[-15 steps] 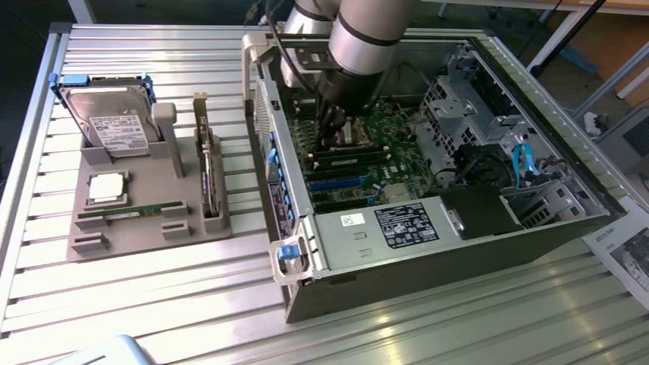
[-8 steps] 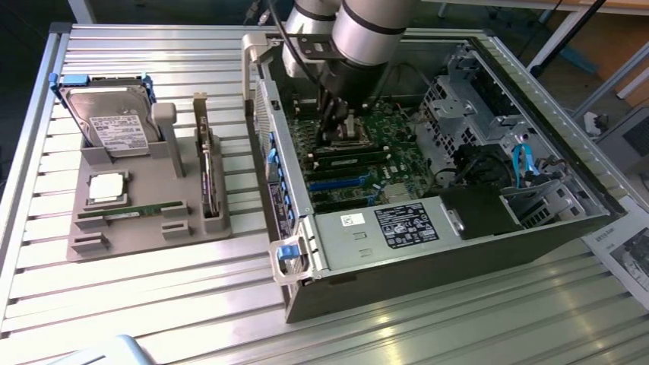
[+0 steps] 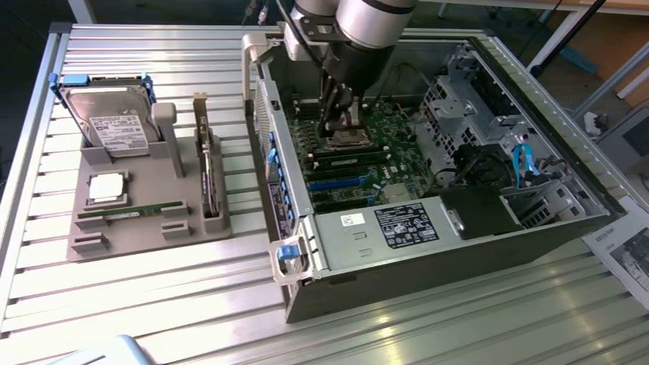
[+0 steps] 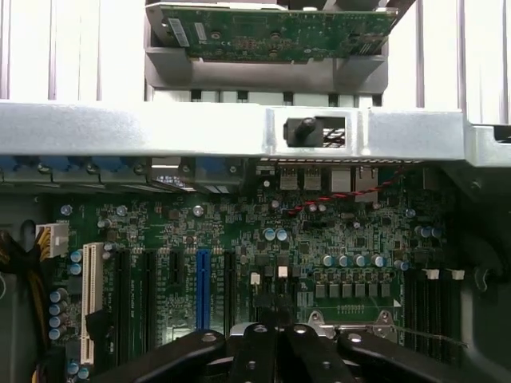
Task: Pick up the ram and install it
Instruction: 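Press down the ram until it locks into place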
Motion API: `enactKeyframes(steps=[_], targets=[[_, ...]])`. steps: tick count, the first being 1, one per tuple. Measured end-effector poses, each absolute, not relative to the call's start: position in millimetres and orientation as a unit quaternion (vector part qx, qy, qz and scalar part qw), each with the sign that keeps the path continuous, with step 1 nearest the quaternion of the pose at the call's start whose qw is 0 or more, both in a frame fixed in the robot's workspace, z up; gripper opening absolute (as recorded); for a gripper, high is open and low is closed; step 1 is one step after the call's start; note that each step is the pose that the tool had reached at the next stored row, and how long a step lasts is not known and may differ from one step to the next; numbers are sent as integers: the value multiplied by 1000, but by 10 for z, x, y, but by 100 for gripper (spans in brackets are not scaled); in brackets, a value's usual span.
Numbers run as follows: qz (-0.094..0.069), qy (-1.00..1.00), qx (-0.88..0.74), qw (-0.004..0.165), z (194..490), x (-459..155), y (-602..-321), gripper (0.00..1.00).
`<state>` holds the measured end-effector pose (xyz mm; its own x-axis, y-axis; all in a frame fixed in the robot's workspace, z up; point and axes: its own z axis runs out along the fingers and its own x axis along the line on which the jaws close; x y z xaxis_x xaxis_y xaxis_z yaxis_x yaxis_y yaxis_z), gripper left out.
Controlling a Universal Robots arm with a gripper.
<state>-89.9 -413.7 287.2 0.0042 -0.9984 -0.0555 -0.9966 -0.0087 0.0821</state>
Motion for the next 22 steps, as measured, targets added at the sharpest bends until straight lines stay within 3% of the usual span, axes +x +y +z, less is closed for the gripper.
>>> enactKeyframes(steps=[16,22], targets=[[-49,-704,709,9,3133,-899,-4137,10],[-36,-704,709,-3,3136,-898,-4137,10]])
